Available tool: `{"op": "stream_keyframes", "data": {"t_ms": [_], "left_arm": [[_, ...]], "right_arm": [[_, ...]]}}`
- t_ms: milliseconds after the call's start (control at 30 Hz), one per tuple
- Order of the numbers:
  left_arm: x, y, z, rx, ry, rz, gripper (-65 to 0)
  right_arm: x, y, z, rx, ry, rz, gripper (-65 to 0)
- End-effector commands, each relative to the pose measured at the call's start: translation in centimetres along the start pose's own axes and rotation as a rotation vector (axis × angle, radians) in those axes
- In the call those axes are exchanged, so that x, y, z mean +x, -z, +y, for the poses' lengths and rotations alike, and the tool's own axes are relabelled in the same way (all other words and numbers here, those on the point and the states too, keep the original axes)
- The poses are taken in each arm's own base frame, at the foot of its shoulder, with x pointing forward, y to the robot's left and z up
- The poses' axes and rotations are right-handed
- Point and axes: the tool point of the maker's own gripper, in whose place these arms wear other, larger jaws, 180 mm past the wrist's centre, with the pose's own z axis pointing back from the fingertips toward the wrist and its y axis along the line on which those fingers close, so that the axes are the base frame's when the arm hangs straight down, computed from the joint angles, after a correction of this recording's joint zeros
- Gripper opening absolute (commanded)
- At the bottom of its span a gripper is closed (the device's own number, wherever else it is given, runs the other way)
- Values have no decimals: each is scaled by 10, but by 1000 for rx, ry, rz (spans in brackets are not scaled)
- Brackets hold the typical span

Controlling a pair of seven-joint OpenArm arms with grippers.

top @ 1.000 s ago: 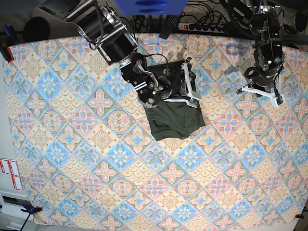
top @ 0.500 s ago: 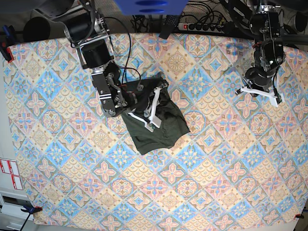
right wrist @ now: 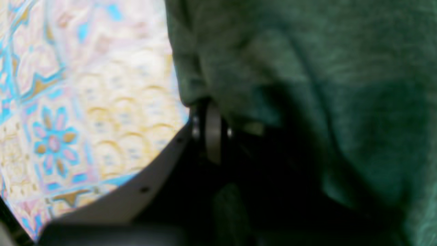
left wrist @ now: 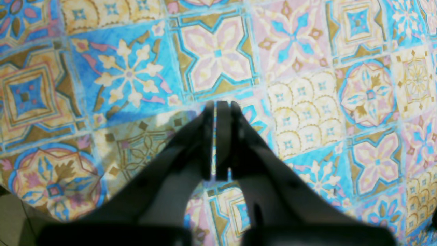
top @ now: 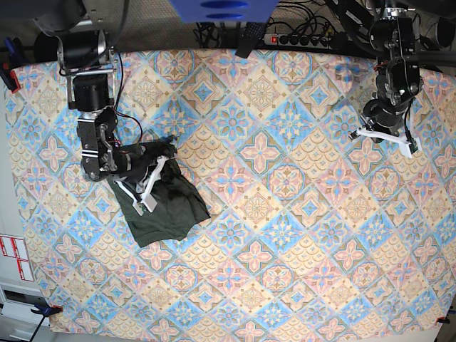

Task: Fold the T-shirt properly
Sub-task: 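Drag the bundle with the right gripper away from the left gripper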

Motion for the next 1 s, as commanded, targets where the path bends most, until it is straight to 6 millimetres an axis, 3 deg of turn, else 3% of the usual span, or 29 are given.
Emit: {"op": "stream_keyframes", "data": {"t_ms": [0, 100, 267, 367, 667, 800, 900, 967], "left_arm": [[13, -3, -1, -7, 11, -40, -650], [13, -3, -1, -7, 11, -40, -650], [13, -3, -3, -9, 10, -41, -650], [13, -3, -3, -9, 10, -41, -650], [13, -3, -3, -9, 9, -41, -650], [14, -2, -4, -11, 11, -41, -650], [13, -2, -3, -10, 11, -40, -650], [13, -2, -4, -11, 12, -39, -650]], "right_arm": [[-30, -13, -43, -156, -19, 149, -650], [-29, -15, -44, -159, -27, 152, -650], [17, -35, -35, -191, -128, 78, -650], [13, -45, -25, -202, -168, 91, -650], [61, -78, -4, -244, -268, -17, -650], [73, -82, -2, -248, -279, -54, -650], [103, -87, -5, -255, -292, -127, -650], [103, -81, -10, -247, -273, -119, -650]]}}
